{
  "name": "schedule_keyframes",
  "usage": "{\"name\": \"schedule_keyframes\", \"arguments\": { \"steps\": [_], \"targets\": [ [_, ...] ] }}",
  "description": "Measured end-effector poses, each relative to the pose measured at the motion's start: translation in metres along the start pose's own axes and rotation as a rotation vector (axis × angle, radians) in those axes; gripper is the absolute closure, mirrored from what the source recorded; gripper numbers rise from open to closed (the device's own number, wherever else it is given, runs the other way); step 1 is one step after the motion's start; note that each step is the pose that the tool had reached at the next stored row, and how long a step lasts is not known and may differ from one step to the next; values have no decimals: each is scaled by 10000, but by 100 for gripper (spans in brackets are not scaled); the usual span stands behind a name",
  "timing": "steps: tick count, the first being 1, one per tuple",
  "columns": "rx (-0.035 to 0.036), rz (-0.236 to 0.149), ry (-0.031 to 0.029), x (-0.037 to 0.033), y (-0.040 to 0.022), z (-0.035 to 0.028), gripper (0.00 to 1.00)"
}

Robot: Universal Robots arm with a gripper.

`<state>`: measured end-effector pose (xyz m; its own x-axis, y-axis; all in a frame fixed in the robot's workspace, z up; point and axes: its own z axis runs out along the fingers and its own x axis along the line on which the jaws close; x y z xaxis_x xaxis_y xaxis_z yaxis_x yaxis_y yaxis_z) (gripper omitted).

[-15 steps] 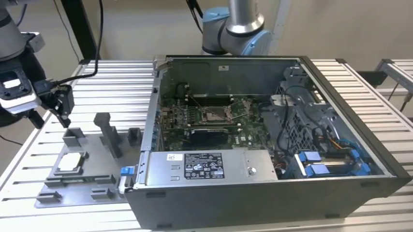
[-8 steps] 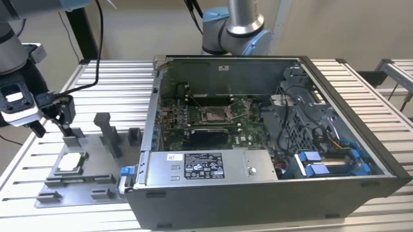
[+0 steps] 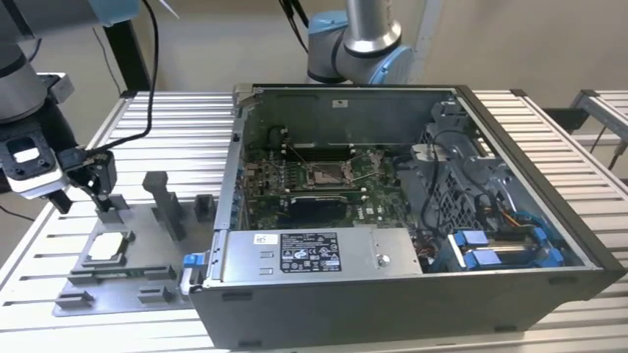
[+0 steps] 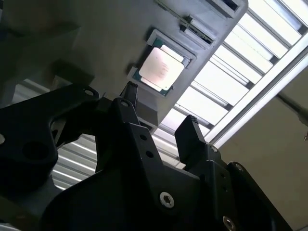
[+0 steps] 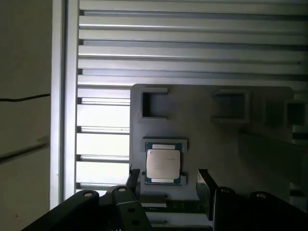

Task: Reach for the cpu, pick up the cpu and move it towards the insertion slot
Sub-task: 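Pick up the cpu and move it towards the insertion slot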

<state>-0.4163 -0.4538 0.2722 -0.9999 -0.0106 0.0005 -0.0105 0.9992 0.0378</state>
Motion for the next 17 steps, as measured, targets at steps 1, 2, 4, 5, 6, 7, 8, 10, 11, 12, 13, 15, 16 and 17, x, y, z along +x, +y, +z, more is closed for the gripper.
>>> {"name": "schedule_keyframes", "arguments": {
  "steps": [1,2,4,5,6,7,8,10,11,12,13,15,16,17],
  "targets": [
    [0,0,1,0,0,0,0],
    [0,0,1,0,0,0,0],
    [-4,0,-5,0,0,14,0],
    [-2,1,-2,0,-1,25,0],
    [-1,1,-2,0,-2,42,0],
    [-2,0,-2,0,-4,61,0],
    [-1,0,-2,0,-7,80,0],
    [-2,-1,-2,-1,-16,116,0],
    [-1,0,-1,0,-20,133,0],
    [-2,0,-2,0,-25,152,0],
    [-1,0,-1,0,-29,170,0],
    [0,0,0,1,-36,206,0],
    [-1,1,-1,1,-38,223,0],
    [-1,0,-1,0,-41,241,0]
  ]
}}
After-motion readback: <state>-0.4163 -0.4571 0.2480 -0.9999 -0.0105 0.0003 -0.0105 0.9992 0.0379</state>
